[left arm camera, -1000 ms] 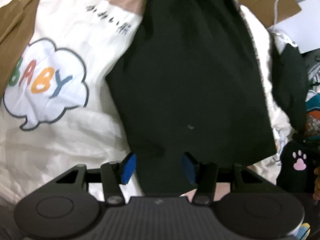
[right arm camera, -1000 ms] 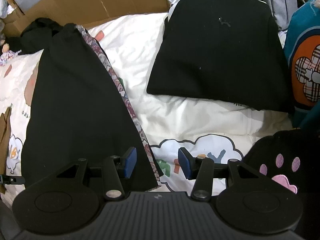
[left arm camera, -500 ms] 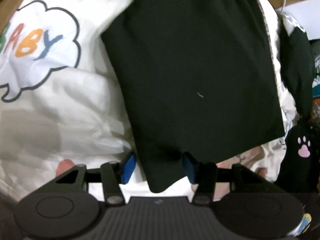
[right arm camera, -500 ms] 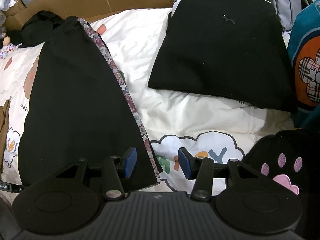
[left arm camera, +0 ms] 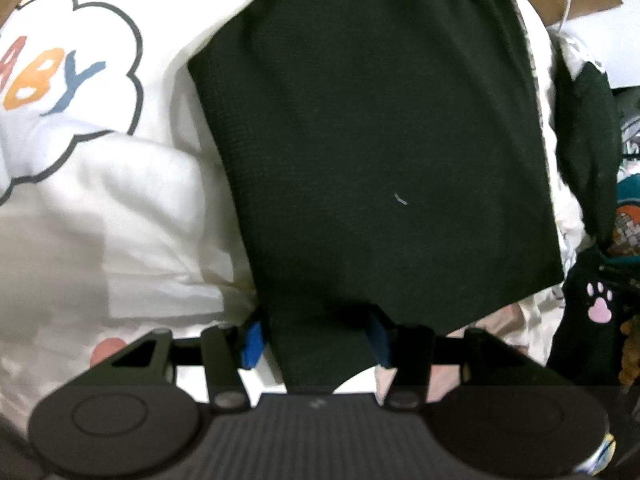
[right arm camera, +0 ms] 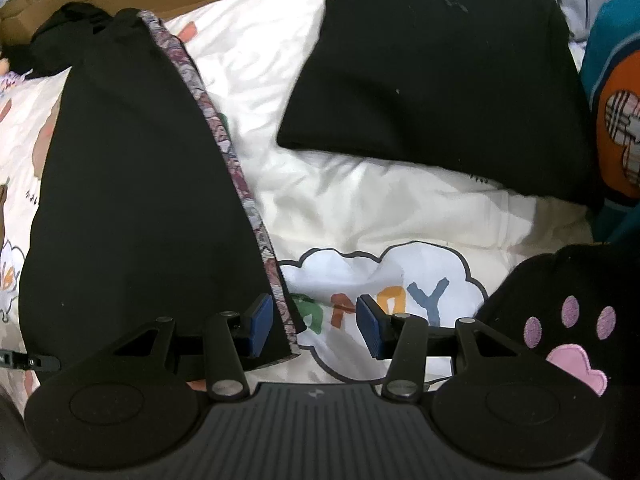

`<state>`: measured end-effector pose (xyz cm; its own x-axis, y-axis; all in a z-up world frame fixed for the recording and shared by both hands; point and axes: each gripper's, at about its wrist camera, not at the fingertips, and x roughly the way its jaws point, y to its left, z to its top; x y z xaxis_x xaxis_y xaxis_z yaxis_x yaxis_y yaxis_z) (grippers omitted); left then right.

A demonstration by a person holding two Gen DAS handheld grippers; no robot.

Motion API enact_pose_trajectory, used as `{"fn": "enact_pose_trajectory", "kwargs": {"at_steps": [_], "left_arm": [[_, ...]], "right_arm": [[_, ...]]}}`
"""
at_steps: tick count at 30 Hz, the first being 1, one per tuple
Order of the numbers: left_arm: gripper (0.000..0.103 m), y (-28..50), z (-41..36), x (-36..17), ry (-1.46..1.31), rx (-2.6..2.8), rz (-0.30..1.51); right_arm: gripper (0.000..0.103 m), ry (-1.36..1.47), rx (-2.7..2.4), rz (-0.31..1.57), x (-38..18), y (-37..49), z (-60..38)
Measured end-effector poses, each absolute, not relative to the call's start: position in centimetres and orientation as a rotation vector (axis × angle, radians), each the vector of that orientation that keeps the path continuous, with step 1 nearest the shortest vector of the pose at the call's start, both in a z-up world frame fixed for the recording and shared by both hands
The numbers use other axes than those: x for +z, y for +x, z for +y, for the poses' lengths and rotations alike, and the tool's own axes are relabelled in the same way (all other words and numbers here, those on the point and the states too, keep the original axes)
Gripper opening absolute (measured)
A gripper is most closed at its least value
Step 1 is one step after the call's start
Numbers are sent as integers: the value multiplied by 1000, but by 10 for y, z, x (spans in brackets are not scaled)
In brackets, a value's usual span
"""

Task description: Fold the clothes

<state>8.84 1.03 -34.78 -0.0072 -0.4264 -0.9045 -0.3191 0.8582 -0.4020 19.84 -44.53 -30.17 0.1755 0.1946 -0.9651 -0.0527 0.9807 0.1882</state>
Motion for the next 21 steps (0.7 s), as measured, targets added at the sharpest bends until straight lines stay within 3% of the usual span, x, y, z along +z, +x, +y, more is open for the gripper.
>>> {"fn": "enact_pose_trajectory", "kwargs": {"at_steps": [21], "left_arm": [[59,95,23,-355,-654,-139,1584]], "right_arm": [[51,301,262,1457,-357,202,-430]]}}
